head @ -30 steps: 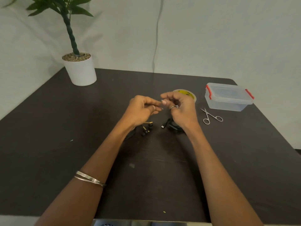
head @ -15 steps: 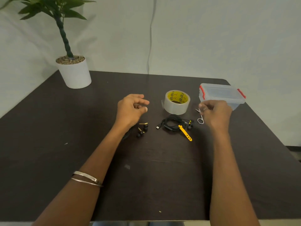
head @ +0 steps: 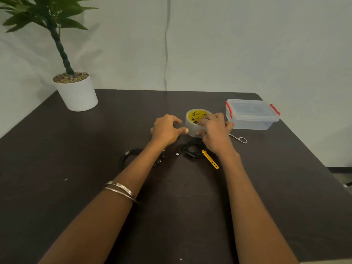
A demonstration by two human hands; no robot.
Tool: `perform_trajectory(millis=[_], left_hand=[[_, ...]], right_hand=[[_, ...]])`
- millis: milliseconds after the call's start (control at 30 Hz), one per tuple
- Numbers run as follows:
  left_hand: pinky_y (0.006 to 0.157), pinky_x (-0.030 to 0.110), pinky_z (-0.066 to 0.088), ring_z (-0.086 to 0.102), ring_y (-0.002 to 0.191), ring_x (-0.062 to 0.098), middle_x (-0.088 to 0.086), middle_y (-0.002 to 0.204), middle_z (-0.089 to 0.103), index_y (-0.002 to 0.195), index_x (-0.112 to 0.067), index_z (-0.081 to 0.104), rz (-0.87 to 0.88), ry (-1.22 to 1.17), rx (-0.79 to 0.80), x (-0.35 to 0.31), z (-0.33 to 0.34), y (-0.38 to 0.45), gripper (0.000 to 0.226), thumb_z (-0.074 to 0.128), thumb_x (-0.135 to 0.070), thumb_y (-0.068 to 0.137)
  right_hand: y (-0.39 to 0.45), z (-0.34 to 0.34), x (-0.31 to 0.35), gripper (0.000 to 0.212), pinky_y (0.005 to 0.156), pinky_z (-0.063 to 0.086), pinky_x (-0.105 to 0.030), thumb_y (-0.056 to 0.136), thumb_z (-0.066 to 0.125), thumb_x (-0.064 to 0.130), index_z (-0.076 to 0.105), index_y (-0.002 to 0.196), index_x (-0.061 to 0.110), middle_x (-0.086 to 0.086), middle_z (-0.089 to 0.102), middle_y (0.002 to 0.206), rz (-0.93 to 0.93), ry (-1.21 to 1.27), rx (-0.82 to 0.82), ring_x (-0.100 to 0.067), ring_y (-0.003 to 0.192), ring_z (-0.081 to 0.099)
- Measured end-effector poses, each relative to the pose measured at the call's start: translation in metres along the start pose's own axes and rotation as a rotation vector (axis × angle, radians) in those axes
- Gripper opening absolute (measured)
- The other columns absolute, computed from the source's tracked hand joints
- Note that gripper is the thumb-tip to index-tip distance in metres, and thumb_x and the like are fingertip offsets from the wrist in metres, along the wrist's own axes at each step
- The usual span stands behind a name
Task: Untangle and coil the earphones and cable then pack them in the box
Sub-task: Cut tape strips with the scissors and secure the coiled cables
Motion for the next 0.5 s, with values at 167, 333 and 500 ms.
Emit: perform_trajectory(millis=[167,333,500], left_hand=[[0.072,0.015,0.048,0.064,0.079,0.005,-0.003,0.085,0.073,0.082,-0.016,0.076,0.016,-0.308,-0.122,0.001,-0.010,-0.004,0.006,0.075,-0.022,0.079],[0.072,0.023,0.055,0.069,0.072,0.014,0.007,0.080,0.073,0.084,-0.010,0.072,0.010,-0.509,-0.036,0.006,-0.025,-0.004,0.014,0.062,-0.001,0.085],[0.065,0.021,0.054,0.068,0.069,0.015,0.011,0.079,0.071,0.088,-0.003,0.072,-0.002,-0.631,0.065,0.009,-0.034,-0.007,0.012,0.062,0.003,0.084]], right_hand=[[-0.003,-0.007,-0.005,0.027,0.082,0.016,-0.035,0.092,0.059,0.015,0.061,0.118,0.017,0.001,0.057,0.124,-0.034,0.168,-0.027,-0.023,0.121,0.036],[-0.006,-0.023,0.010,0.029,0.095,0.024,-0.037,0.095,0.052,0.013,0.058,0.122,0.019,0.015,0.055,0.102,-0.108,0.402,-0.059,-0.021,0.113,0.041],[0.003,-0.018,0.015,0.027,0.097,0.041,-0.052,0.095,0.042,0.028,0.060,0.110,0.041,0.014,0.060,0.099,-0.106,0.654,-0.034,-0.021,0.109,0.048]])
Point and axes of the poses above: each hand's wrist, its own y-axis towards the middle knuckle, its own z-axis out of the palm, x = y × z, the point moved 9 cm from there along y, towards the middle knuckle
